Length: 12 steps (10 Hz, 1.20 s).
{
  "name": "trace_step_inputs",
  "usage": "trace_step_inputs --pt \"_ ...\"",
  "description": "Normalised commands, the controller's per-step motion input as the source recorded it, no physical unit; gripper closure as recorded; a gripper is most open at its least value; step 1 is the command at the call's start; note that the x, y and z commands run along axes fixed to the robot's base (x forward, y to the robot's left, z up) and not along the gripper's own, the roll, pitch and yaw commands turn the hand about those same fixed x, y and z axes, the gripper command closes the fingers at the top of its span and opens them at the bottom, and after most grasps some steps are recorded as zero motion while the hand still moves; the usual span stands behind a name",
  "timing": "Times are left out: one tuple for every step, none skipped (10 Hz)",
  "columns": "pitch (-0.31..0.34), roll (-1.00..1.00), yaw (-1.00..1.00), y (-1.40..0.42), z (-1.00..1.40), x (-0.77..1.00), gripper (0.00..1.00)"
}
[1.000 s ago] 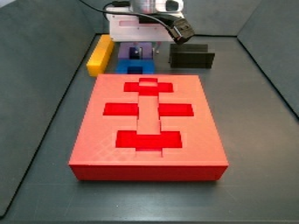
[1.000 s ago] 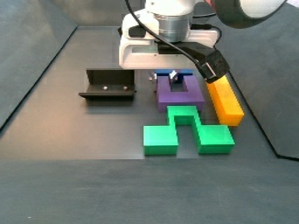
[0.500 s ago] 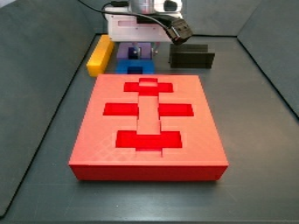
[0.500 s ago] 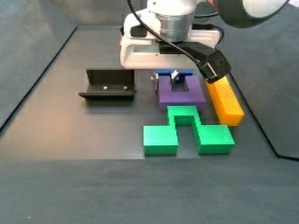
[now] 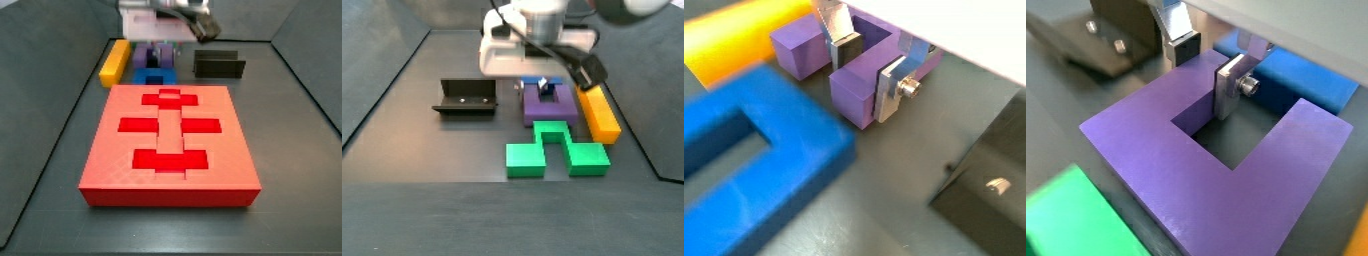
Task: Pick up the purple object. Move up. Place the purple object on the fixture. Regrasp the purple object. Move to above the board. Insert the purple object.
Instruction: Move up, then place the purple object on the fixture.
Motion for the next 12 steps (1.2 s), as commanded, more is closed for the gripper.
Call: trace_step_inputs --pt "0.021 -0.02 0.04 -0.03 0.64 -0.04 1.00" --pt "-0.012 -0.04 0.02 -0.01 0.17 -0.01 1.00" --pt "0.000 0.00 0.00 0.00 -0.03 0.00 1.00" --pt "0.177 0.19 0.00 -0.05 0.23 0.03 1.00" --pt "0.377 0.00 0.00 0.00 0.97 0.34 1.00" --pt "0.357 -0.03 0.00 0.00 1.00 0.47 1.00" --pt "0.351 -0.07 0.00 0.00 1.00 0.61 1.00" --pt "0.534 0.01 0.00 0.00 0.62 0.90 1.00" --pt "0.269 0.05 -0.29 0.07 0.38 0.69 1.00" --pt "0.140 0.00 -0.34 0.06 0.44 0.72 1.00" --pt "0.051 -0.26 -0.36 0.02 0.31 0.84 1.00" --pt "0.000 -0.73 -0.38 0.00 0.23 0.80 1.00"
